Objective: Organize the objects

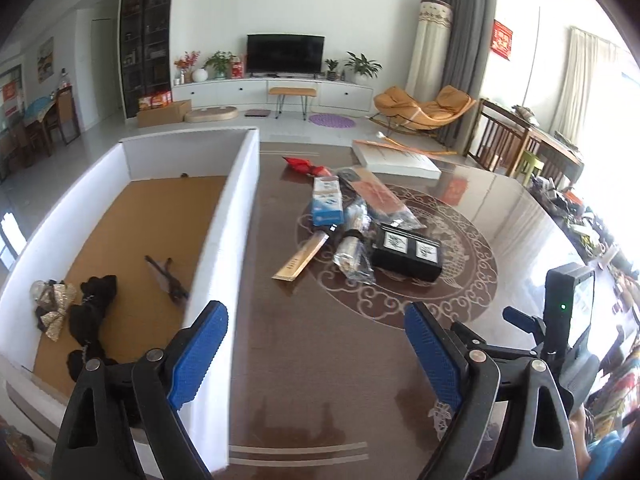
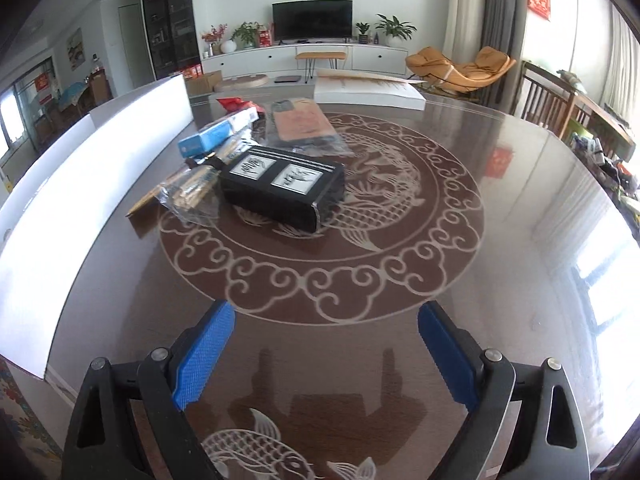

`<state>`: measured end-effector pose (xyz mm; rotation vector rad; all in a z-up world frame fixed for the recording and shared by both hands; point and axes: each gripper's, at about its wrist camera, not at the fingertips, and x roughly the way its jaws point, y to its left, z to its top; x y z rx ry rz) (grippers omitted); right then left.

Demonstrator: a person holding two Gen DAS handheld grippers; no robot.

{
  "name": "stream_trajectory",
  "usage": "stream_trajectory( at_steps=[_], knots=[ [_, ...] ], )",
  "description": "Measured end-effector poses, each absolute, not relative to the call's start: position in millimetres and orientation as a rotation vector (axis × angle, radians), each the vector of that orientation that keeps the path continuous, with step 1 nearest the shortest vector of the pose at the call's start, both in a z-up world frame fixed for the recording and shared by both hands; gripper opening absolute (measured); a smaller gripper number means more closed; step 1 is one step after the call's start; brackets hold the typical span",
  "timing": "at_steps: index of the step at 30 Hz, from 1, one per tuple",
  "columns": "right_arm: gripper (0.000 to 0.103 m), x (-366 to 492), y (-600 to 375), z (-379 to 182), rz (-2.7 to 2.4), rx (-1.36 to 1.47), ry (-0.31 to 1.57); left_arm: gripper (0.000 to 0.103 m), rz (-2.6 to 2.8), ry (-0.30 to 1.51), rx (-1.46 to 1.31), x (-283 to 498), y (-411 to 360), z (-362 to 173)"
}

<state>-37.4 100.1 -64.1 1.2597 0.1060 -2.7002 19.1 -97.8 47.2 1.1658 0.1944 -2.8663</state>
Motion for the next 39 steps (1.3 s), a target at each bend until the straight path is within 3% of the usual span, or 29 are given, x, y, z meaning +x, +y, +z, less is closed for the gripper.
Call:
stream_trajectory(
  at_steps=[7,12,17,25,29,31,39],
  knots=[
    [0.094,-33,140,-85,-2.735,1.342,0.009,0.09,-2.864,0.151,1.408,-2,-26,-13],
    [0.094,-36,146,-86,-2.732,1.358,-0.04,0.09,-2.767,0.193,1.481,-20,-30,-48],
    [0.094,-38,136,-89,-2.729,1.371,0.041,0.09,-2.713,0.216,1.485,-32,-43,-67],
    [0.103,-40,129,-94,-2.708,1.381,0.089,0.091,-2.715,0.042,1.429,-38,-36,-73],
    [0.103,-41,129,-94,-2.708,1.382,0.089,0.096,-2.731,0.038,1.427,-39,-37,-74],
    [0.103,-41,129,-94,-2.708,1.382,0.089,0.103,-2.74,0.025,1.444,-42,-35,-75],
    [0.103,-41,129,-95,-2.708,1.382,0.089,0.103,-2.742,0.027,1.444,-42,-35,-75]
  ],
)
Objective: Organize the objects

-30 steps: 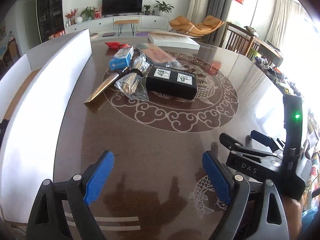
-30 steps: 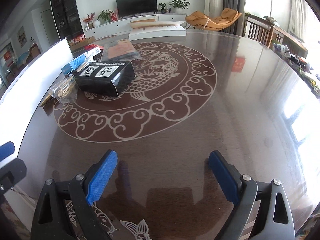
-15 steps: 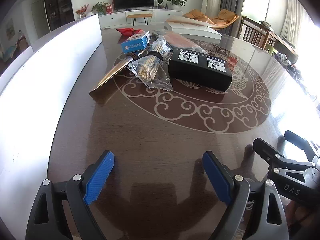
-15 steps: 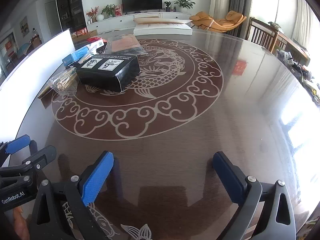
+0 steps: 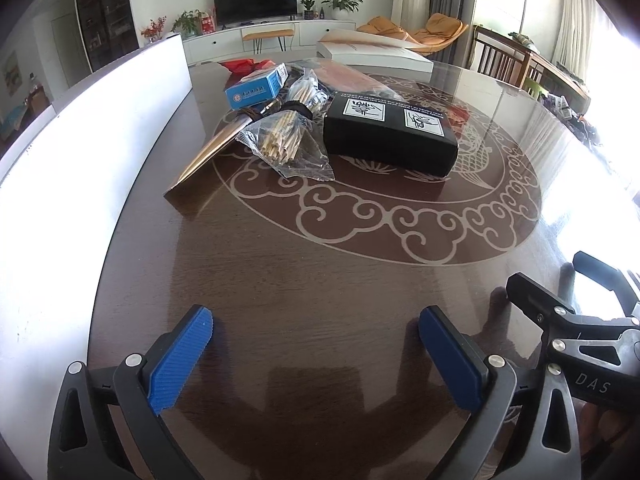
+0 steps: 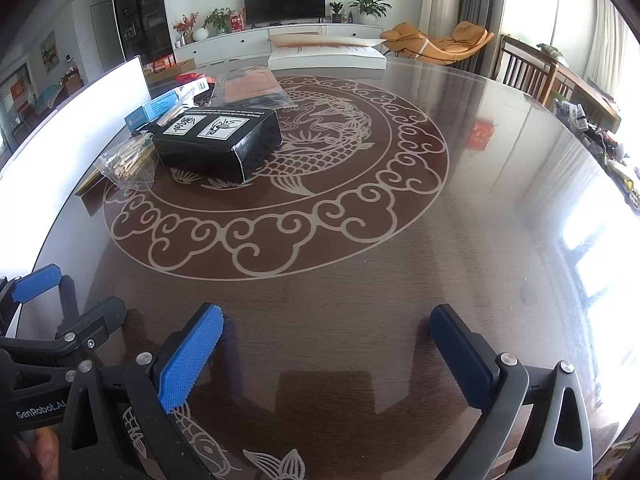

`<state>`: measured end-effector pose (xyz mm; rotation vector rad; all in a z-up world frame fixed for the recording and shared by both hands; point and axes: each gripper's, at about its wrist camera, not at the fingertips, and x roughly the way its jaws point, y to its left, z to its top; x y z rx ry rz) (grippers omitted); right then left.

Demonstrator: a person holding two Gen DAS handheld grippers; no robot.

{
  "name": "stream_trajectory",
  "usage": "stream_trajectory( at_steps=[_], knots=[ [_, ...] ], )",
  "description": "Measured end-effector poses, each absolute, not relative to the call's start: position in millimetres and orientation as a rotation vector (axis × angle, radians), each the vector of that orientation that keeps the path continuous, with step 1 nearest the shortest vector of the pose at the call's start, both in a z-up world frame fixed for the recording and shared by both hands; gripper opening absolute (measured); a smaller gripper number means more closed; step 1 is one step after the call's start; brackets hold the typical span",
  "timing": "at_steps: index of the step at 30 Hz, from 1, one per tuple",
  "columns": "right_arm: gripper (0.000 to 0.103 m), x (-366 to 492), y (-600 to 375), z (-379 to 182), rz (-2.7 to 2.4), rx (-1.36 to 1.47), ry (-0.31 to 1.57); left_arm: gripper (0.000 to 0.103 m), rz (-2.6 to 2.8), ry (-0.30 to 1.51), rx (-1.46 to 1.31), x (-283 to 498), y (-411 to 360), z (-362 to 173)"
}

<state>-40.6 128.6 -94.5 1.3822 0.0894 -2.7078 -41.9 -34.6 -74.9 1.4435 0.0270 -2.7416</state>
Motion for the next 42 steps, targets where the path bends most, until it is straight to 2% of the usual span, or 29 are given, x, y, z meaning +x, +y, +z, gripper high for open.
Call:
stream_trajectory(
  at_steps=[22,38,42],
  knots=[
    [0.103,-41,129,-95,-2.707,1.382,0.09,0.103,-2.767,-0.047,1.562,-52,-41,-75],
    [0.103,-42,128,-94,-2.692,1.383,0.096,0.103,-2.801,-0.022,1.464,-55,-64,-77],
    [0.103,-75,125,-86,-2.579,1.38,0.148,0.103,-2.798,-0.019,1.459,-57,-64,-77]
  ],
)
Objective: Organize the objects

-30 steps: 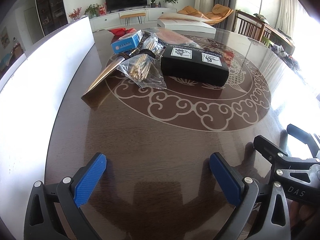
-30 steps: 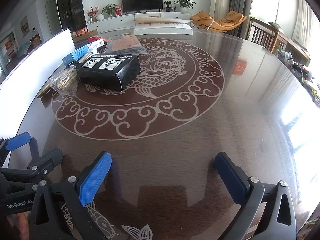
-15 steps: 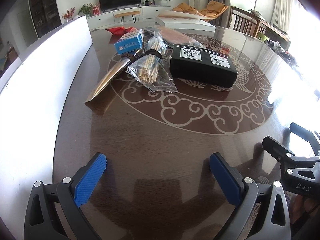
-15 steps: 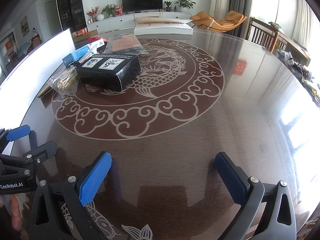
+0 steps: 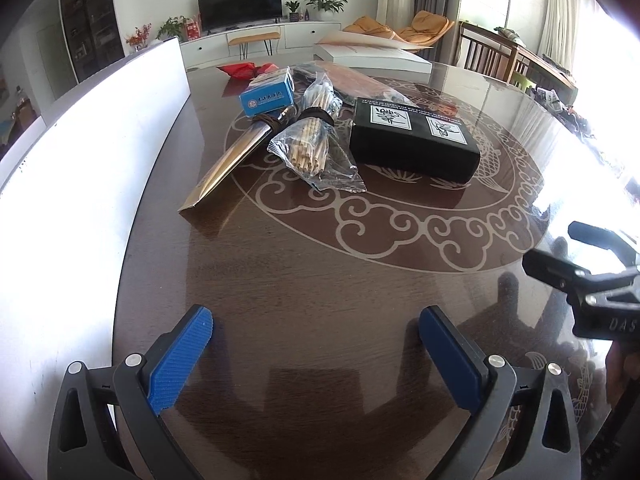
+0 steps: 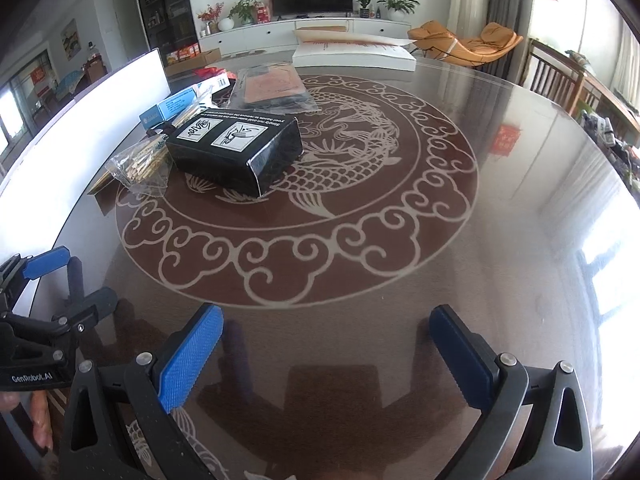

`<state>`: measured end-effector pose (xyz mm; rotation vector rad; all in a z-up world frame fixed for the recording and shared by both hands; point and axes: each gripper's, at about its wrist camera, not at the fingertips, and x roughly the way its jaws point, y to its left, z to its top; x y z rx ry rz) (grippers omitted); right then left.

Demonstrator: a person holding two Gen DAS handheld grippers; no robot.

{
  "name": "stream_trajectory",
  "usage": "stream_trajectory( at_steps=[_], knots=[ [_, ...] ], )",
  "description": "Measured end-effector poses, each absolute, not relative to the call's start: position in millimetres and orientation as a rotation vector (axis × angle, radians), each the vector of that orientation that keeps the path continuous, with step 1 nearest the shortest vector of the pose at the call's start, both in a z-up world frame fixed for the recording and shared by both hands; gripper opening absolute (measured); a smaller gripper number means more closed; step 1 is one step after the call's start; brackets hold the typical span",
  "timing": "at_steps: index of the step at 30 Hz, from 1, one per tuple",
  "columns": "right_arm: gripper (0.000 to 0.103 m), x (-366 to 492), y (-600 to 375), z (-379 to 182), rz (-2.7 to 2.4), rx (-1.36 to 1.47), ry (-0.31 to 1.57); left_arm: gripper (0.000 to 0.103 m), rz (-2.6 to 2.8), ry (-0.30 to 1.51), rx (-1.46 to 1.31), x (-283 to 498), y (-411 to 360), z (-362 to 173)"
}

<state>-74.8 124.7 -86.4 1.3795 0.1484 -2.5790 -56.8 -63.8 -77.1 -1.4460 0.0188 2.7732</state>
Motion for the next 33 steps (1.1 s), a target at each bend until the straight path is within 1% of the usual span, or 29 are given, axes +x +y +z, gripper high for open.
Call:
stream_trajectory(
  at_steps=[5,8,10,11,12,13,14,15,16,17,22,26,27,28,30,31,33],
  knots=[
    [0.103,-133,90,-49,-2.434,1.215,0.329,0.103,2.773,0.02,-1.446,-57,-64,-77],
    [0.103,-162,48,-58,-2.235,1.259,0.482,0.103,2.773,0.019,-1.446,-57,-64,-77],
    [0.103,-176,24,-70,-2.199,1.282,0.596,0.103,2.773,0.02,-1.446,-57,-64,-77],
    [0.103,-180,17,-73,-2.199,1.278,0.617,0.103,2.773,0.02,-1.446,-57,-64,-77],
    [0.095,-184,14,-74,-2.201,1.276,0.597,0.103,2.773,0.02,-1.446,-57,-64,-77],
    [0.081,-186,15,-74,-2.21,1.281,0.551,0.103,2.773,0.02,-1.446,-57,-64,-77],
    [0.076,-187,18,-71,-2.224,1.281,0.502,0.103,2.773,0.02,-1.446,-57,-64,-77],
    [0.066,-185,23,-68,-2.234,1.279,0.456,0.103,2.773,0.019,-1.446,-57,-64,-77],
    [0.061,-182,30,-67,-2.24,1.284,0.418,0.103,2.773,0.019,-1.445,-57,-64,-77],
    [0.06,-176,38,-66,-2.255,1.292,0.391,0.103,2.773,0.021,-1.446,-57,-64,-77],
    [0.06,-128,99,-67,-2.505,1.344,0.272,0.103,2.774,0.02,-1.446,-56,-64,-77],
    [0.06,-87,133,-68,-2.662,1.29,0.182,0.103,2.776,0.017,-1.449,-56,-64,-77],
    [0.064,-79,137,-69,-2.685,1.266,0.15,0.103,2.777,0.017,-1.45,-56,-63,-77],
    [0.077,-72,141,-71,-2.699,1.251,0.111,0.103,2.775,0.016,-1.452,-58,-63,-77],
    [0.089,-56,150,-77,-2.738,1.227,0.027,0.103,2.759,0.021,-1.462,-66,-63,-76],
    [0.091,-50,155,-80,-2.737,1.261,-0.014,0.103,2.747,0.019,-1.469,-74,-62,-75],
    [0.091,-49,163,-83,-2.72,1.301,-0.092,0.103,2.761,-0.017,-1.463,-94,-62,-70]
  ],
)
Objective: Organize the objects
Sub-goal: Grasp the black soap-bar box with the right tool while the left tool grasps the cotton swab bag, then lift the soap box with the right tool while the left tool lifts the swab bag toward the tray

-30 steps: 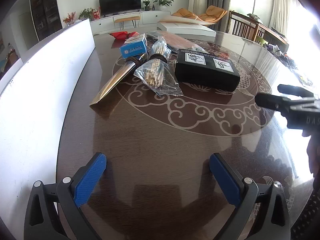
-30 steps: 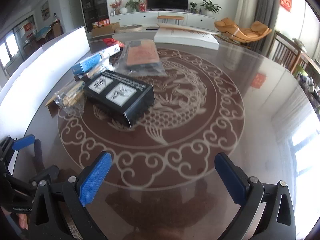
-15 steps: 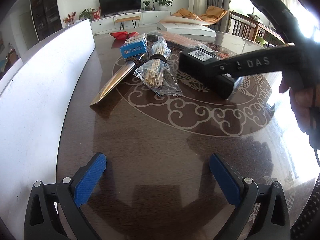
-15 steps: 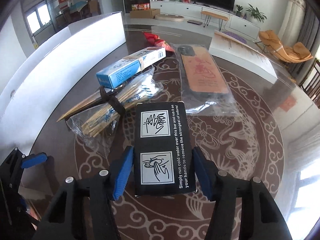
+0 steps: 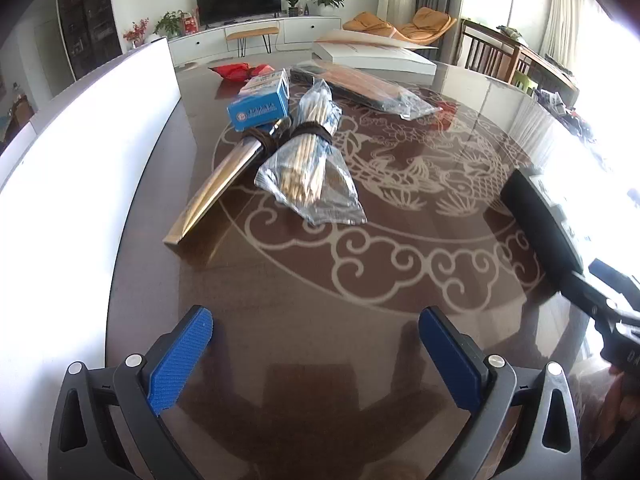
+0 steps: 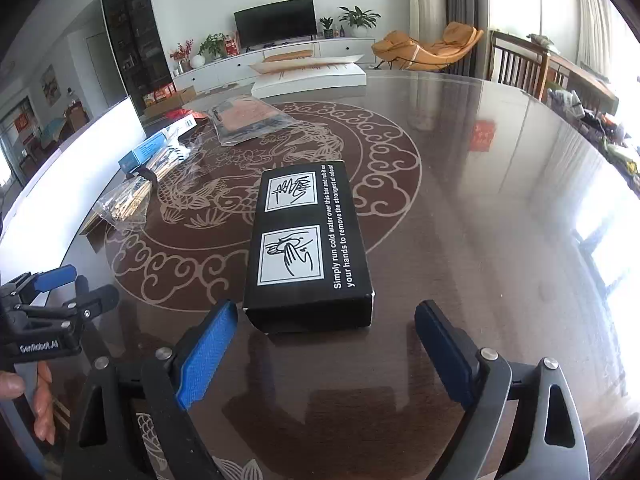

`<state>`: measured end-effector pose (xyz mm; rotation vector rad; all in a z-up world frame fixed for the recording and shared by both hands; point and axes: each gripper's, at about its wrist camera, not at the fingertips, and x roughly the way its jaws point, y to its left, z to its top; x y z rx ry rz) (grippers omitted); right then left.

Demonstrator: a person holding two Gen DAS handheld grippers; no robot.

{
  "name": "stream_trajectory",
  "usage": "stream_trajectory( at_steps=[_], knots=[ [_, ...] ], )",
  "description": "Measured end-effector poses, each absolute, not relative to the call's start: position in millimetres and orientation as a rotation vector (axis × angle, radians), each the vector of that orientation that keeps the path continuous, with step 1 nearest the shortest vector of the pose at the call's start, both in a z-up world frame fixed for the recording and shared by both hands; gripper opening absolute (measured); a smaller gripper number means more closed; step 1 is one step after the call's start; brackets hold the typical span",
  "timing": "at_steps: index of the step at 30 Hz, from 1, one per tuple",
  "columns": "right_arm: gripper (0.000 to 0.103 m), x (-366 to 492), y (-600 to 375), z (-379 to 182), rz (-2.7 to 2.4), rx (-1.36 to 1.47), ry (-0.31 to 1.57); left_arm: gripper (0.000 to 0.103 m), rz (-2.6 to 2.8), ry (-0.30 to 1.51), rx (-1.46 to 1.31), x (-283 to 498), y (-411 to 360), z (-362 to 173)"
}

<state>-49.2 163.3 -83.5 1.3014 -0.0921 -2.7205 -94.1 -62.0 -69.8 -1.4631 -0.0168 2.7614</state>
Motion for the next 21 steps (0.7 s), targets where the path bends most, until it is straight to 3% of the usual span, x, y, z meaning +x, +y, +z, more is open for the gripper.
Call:
stream_trajectory(
  at_steps=[6,8,9,10,11,17,18,19,21],
  knots=[
    [0.091,-53,163,-87,-2.731,1.314,-0.064,0.102,2.854,-0.046,-1.434,-158,-57,-64],
    [0.092,-53,161,-87,-2.731,1.32,-0.04,0.07,2.865,-0.061,-1.39,-164,-55,-61],
    [0.092,-53,161,-87,-2.73,1.321,-0.039,0.045,2.869,-0.033,-1.396,-166,-52,-61],
    [0.093,-54,161,-88,-2.727,1.32,-0.041,0.034,2.853,-0.019,-1.396,-164,-48,-62],
    [0.093,-54,161,-88,-2.726,1.32,-0.043,0.033,2.845,-0.004,-1.382,-158,-45,-62],
    [0.097,-56,158,-89,-2.714,1.332,-0.017,0.038,2.785,0.044,-1.39,-82,-29,-65],
    [0.098,-56,156,-89,-2.711,1.336,-0.007,0.048,2.779,0.035,-1.398,-70,-29,-66],
    [0.099,-56,155,-90,-2.709,1.34,0.003,0.068,2.781,0.024,-1.399,-60,-31,-67],
    [0.1,-57,153,-91,-2.708,1.348,0.023,0.092,2.763,0.004,-1.411,-51,-36,-68]
  ],
)
